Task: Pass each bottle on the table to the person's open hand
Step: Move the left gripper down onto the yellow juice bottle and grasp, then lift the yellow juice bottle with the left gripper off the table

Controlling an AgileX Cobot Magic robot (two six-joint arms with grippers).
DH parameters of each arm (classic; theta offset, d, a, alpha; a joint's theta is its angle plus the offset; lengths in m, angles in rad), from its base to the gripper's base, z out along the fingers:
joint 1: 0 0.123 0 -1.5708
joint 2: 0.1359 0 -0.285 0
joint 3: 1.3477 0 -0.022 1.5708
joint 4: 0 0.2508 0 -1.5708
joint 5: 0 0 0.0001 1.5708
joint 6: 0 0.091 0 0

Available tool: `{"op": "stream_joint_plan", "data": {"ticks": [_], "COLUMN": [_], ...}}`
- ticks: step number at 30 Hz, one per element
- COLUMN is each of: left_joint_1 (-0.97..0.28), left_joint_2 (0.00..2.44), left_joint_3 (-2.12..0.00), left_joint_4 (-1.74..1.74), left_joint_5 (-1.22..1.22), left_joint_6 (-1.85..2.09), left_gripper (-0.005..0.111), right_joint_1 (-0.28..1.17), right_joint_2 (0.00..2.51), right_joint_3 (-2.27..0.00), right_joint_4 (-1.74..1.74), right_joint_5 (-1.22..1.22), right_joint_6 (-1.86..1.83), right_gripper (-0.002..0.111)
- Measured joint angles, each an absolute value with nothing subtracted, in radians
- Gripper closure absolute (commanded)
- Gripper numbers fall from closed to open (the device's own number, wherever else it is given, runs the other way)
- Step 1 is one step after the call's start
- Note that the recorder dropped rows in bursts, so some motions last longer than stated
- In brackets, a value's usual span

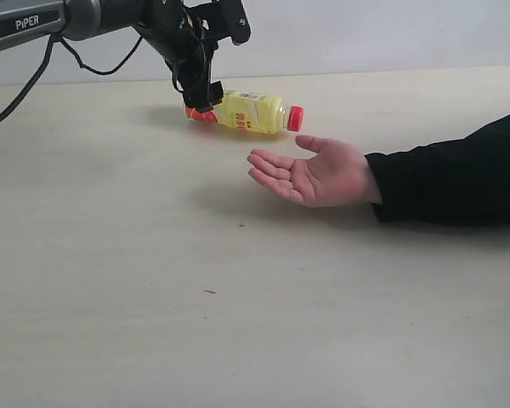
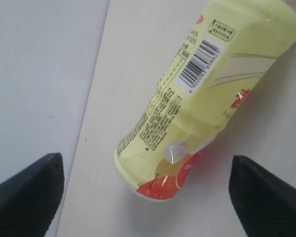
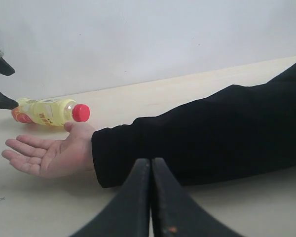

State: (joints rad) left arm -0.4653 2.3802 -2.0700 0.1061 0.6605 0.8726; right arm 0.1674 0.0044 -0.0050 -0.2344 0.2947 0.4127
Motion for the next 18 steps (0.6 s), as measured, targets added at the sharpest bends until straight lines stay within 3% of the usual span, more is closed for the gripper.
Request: {"op": "stream_joint_plan", "data": {"ticks": [18], "left_joint_1": [-0.465], "left_joint_2": [2.428], "left_joint_3": [-2.070], "left_joint_4": [0.108], "left_joint_5": [0.564], "left_joint_6": [0.956], "left_gripper": [0.020], "right_joint_1": [0.167], "right_joint_2": [0.004], "right_joint_3": [-0.005], "right_joint_4": [-0.234], "right_joint_5": [0.295], "right_joint_6": [0.413], "right_gripper": [0.108]}}
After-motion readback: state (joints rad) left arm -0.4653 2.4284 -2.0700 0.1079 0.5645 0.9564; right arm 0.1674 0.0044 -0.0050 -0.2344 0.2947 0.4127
